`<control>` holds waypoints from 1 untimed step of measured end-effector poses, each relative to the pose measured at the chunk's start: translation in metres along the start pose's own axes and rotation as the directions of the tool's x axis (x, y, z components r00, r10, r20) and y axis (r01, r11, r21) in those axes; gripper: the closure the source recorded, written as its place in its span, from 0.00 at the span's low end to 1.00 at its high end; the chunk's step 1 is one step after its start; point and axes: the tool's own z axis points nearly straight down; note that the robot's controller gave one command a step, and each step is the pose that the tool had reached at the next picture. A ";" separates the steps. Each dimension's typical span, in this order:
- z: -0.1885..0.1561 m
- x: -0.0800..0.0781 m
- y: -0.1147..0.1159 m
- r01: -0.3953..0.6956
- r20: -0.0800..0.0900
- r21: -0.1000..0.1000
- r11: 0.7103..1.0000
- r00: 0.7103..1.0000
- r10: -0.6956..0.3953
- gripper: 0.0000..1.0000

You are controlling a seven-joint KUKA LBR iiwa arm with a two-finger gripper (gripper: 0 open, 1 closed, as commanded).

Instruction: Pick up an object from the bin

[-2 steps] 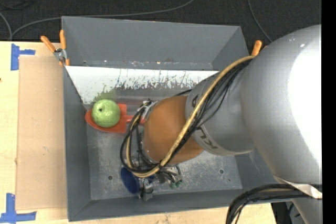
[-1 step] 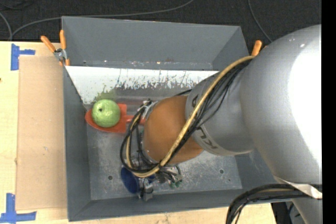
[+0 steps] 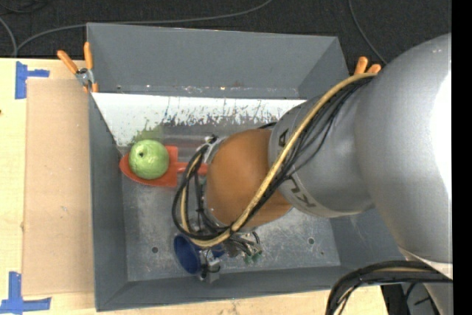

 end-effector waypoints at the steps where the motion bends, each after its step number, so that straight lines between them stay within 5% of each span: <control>1: -0.013 -0.032 0.009 0.118 0.004 0.000 0.993 0.993 -0.118 1.00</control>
Offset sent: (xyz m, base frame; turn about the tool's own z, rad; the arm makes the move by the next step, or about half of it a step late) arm 0.0000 0.0000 0.0000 0.0000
